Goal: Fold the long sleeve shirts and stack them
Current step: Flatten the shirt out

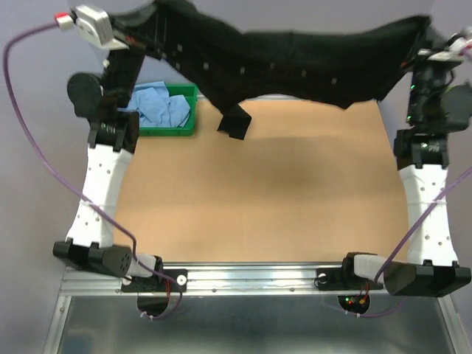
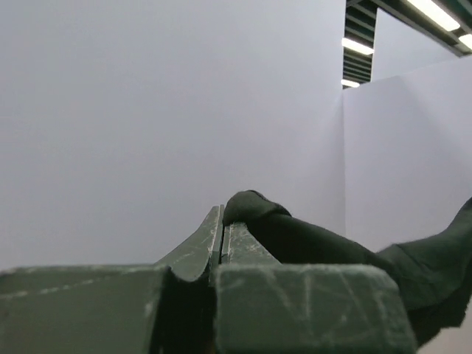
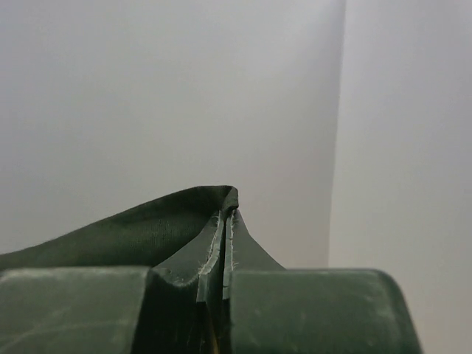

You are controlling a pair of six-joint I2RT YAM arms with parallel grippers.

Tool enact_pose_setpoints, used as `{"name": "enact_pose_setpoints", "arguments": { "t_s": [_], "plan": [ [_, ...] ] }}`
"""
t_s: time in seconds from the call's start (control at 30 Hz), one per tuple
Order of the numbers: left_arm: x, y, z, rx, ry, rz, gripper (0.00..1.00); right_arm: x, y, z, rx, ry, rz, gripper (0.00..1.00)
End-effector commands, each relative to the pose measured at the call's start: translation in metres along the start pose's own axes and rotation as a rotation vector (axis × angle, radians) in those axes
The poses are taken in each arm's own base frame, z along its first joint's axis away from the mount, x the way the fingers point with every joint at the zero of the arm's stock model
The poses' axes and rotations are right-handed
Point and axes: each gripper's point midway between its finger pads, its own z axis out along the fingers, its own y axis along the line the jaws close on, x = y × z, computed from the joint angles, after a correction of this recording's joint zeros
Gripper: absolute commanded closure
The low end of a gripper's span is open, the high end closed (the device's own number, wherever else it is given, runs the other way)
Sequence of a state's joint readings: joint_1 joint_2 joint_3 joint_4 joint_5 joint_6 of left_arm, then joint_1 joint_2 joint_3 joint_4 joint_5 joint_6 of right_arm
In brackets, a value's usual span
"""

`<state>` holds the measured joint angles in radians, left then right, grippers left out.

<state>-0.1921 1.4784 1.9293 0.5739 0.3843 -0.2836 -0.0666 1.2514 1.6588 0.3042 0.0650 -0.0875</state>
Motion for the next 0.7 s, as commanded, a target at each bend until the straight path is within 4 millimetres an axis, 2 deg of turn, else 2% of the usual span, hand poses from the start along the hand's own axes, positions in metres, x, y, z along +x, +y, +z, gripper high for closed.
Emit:
{"name": "enact_pose_setpoints", "arguments": {
  "t_s": [0.0,0.03,0.07,0.1,0.13,0.17,0.2,0.23,0.27,0.3,0.33,0.37,0.4,0.5,0.57,0.6,0.67],
  "plan": [
    [0.090,0.028,-0.048,-0.099,0.170,0.031,1.00,0.154,0.021,-0.044,-0.116,0.322,-0.010,0.99],
    [0.136,0.035,-0.077,-0.133,0.272,0.003,1.00,0.164,0.025,-0.060,-0.136,0.353,0.008,0.99],
    [0.122,0.031,-0.077,-0.127,0.248,0.011,1.00,0.179,0.027,-0.074,-0.142,0.392,0.021,0.99],
    [0.155,0.031,-0.108,-0.159,0.326,-0.030,1.00,0.219,0.030,-0.104,-0.152,0.491,0.046,0.99],
    [0.167,0.029,-0.124,-0.173,0.359,-0.055,1.00,0.223,0.034,-0.118,-0.169,0.508,0.066,0.99],
    [0.205,0.030,-0.159,-0.210,0.447,-0.098,1.00,0.231,0.035,-0.131,-0.170,0.534,0.082,0.99],
    [0.200,0.025,-0.171,-0.229,0.442,-0.122,1.00,0.242,0.036,-0.145,-0.174,0.568,0.092,1.00],
    [0.206,0.025,-0.185,-0.256,0.460,-0.138,1.00,0.261,0.038,-0.166,-0.167,0.626,0.126,0.99],
    [0.226,0.023,-0.211,-0.292,0.509,-0.168,1.00,0.261,0.041,-0.175,-0.181,0.636,0.136,1.00],
    [0.218,0.020,-0.219,-0.313,0.493,-0.183,1.00,0.265,0.042,-0.182,-0.185,0.654,0.143,0.99],
    [0.222,0.019,-0.229,-0.334,0.511,-0.197,1.00,0.273,0.044,-0.193,-0.196,0.691,0.153,0.99],
    [0.233,0.018,-0.245,-0.354,0.542,-0.213,1.00,0.274,0.044,-0.197,-0.197,0.699,0.154,0.99],
    [0.230,0.018,-0.249,-0.369,0.541,-0.213,1.00,0.276,0.044,-0.200,-0.196,0.710,0.156,1.00],
    [0.249,0.024,-0.272,-0.427,0.611,-0.207,1.00,0.287,0.046,-0.205,-0.202,0.746,0.156,1.00],
    [0.256,0.028,-0.276,-0.444,0.635,-0.195,1.00,0.291,0.047,-0.204,-0.205,0.758,0.161,0.99],
    [0.266,0.033,-0.280,-0.463,0.658,-0.197,1.00,0.294,0.048,-0.204,-0.207,0.765,0.164,0.99],
    [0.275,0.037,-0.279,-0.470,0.678,-0.197,1.00,0.309,0.048,-0.204,-0.208,0.799,0.159,1.00]
  ]
}}
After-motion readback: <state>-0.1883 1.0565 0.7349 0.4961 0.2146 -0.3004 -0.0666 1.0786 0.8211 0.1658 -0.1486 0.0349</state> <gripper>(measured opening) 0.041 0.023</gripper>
